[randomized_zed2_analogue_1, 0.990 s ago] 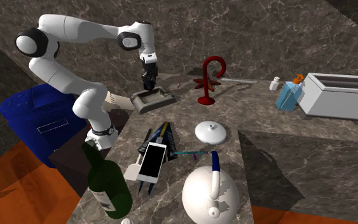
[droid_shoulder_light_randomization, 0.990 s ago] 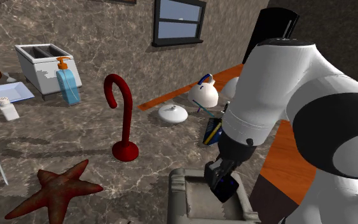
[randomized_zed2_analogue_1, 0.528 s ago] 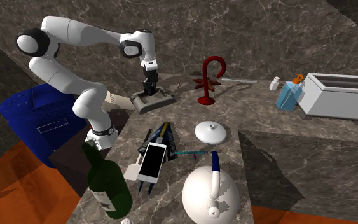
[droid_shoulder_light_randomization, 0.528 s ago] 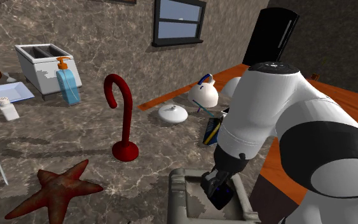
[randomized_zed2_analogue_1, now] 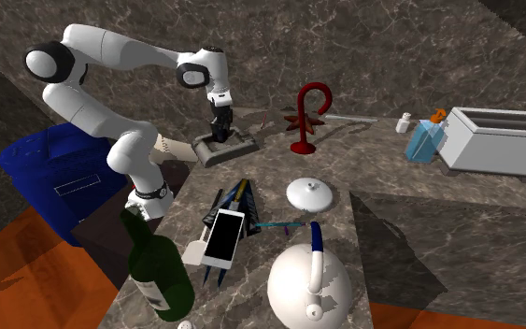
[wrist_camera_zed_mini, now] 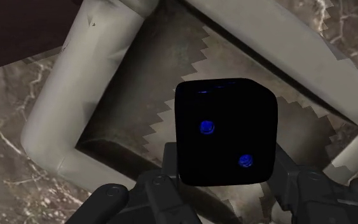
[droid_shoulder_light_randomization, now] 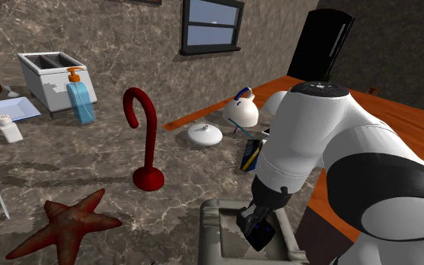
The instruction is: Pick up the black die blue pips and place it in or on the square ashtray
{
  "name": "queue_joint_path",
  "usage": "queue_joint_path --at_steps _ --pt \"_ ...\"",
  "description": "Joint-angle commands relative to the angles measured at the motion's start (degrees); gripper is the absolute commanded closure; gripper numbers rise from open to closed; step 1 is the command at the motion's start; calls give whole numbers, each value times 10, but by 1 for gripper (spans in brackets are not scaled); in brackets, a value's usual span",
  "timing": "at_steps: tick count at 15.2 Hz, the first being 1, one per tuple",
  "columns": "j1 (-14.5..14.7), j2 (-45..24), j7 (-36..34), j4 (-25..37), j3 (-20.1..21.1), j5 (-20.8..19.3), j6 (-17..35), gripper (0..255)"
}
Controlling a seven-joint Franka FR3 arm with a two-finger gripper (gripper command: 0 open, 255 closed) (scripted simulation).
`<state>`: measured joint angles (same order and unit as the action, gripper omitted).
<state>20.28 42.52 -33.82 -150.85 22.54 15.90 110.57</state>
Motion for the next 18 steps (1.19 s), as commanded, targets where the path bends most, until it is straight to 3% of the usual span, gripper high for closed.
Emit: queue_joint_path --at_steps 1,2,7,11,18 --pt "0 0 0 0 0 0 0 255" --pt "0 0 0 0 0 0 0 0" --pt "0 0 0 0 0 0 0 0" --pt "-5 11 -2 65 -18 -15 -76 0" --pt "-5 11 -2 65 -18 -15 -76 0"
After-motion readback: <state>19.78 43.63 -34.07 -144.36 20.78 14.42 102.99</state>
